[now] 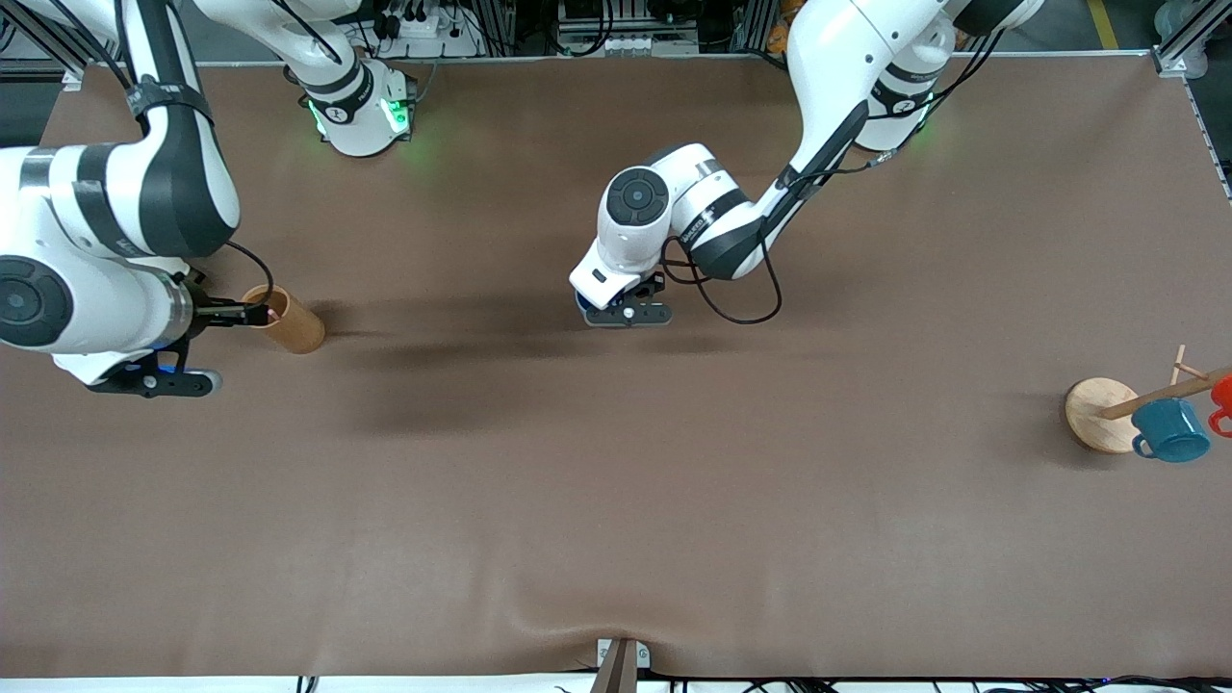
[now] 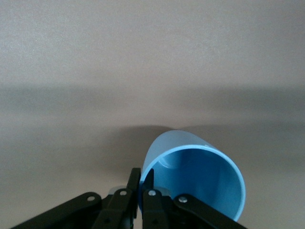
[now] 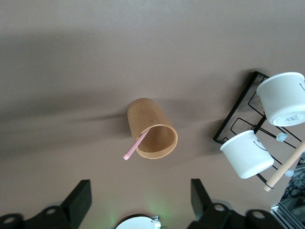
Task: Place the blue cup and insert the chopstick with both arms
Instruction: 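Grasp the blue cup with the left gripper and carry it to the table center, then set the blue cup down, open the left gripper and withdraw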
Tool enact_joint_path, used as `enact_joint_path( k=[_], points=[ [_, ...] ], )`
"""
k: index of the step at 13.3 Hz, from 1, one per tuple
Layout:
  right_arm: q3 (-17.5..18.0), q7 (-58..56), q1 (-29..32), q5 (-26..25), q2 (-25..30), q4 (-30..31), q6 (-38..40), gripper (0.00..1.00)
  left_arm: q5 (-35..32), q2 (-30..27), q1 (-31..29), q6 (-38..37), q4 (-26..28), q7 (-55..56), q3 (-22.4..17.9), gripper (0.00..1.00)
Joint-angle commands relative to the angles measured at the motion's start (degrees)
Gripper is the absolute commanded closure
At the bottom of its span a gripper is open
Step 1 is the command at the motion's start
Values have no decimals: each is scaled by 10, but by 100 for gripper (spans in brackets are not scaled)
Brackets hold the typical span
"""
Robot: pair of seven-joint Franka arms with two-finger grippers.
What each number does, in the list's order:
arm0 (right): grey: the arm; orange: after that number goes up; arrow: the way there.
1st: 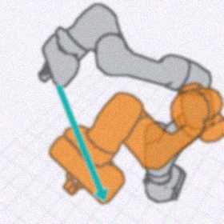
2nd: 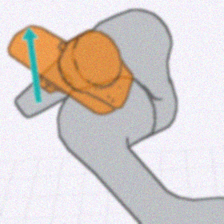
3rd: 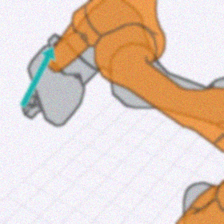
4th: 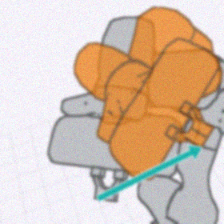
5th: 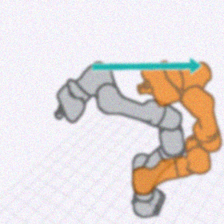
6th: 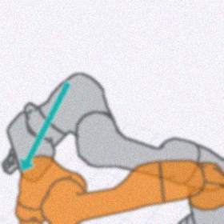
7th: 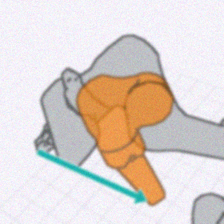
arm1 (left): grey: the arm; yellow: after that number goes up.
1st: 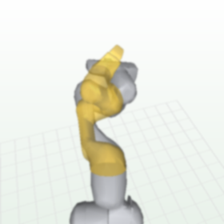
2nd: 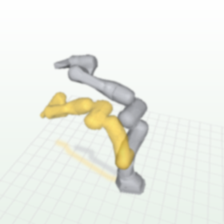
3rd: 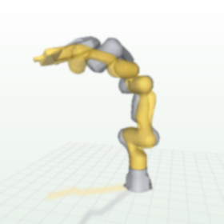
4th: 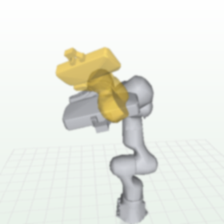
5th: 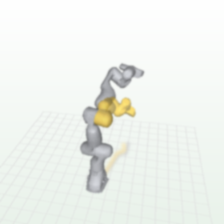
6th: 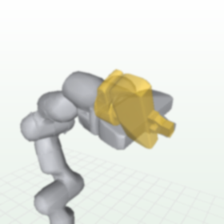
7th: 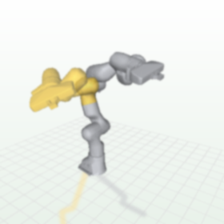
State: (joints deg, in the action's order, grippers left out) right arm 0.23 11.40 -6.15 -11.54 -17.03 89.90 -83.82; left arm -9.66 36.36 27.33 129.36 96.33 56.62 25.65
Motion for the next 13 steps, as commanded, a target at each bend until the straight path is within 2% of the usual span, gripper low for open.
enact_joint_path(
  k=[1,2,3,5,8,10,13],
  points=[
    [0,35,-18,-32,-12,2,2,12,-24,7,13,0,-12,35,-4,100],
    [0,35,-18,-32,-17,2,-2,12,-25,8,12,0,-11,37,-4,66],
    [0,35,-19,-32,-20,2,-2,12,-23,7,12,0,-12,38,-3,2],
    [0,35,-19,-32,-25,3,-2,13,-24,-2,12,-2,-14,66,-3,0],
    [0,35,-25,-35,-27,19,-6,17,-16,-78,-17,-51,-15,82,-3,0],
    [0,35,-28,-41,-27,25,-8,26,-16,-133,-65,-89,-15,74,-2,0],
    [-1,36,-30,-41,-27,37,-22,28,-16,-189,-136,-113,-16,59,-1,0]
  ],
)
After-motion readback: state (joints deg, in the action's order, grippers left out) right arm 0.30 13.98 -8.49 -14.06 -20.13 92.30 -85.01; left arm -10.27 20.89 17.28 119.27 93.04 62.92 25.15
